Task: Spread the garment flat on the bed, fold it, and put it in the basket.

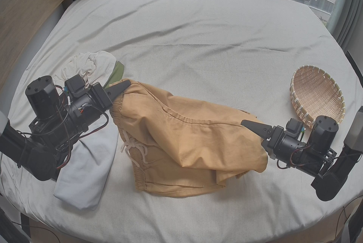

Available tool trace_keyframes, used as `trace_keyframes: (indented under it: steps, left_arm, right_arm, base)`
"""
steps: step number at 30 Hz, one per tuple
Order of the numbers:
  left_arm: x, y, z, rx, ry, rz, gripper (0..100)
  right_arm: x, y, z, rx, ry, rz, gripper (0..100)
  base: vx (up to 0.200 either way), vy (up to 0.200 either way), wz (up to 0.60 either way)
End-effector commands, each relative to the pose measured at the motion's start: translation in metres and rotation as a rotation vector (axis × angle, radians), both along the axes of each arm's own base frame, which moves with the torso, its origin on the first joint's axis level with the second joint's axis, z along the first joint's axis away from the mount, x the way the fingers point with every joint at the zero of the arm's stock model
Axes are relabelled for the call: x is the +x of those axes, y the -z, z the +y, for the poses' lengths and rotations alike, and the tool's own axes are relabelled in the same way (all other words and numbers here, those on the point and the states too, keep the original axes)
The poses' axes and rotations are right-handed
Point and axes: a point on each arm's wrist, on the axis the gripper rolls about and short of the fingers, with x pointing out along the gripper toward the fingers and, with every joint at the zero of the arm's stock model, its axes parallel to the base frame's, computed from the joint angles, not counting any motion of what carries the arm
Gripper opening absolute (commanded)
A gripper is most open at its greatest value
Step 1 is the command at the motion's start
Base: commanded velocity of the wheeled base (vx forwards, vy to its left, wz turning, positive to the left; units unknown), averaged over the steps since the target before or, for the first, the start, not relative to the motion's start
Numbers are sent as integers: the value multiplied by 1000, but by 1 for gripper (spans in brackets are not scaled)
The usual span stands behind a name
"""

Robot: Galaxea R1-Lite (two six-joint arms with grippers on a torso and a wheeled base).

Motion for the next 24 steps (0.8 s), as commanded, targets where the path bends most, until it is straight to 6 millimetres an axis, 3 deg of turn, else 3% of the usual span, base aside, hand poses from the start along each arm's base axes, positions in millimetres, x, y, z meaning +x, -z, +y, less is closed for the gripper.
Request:
trace_keyframes:
  steps: [1, 14, 24]
  left_arm:
    - [0, 0, 0, -1, 0, -2, 0]
    - [0, 0, 0, -1, 2, -4, 0]
    - [-2, -2, -3, -8, 10, -20, 0]
  right_arm:
    - [4, -5, -11, 7, 37, -18, 100]
    - [-7, -6, -17, 6, -10, -2, 100]
    - [9, 6, -9, -3, -18, 18, 100]
  base:
    - [0, 0, 0]
    - [0, 0, 0]
    - [0, 0, 0]
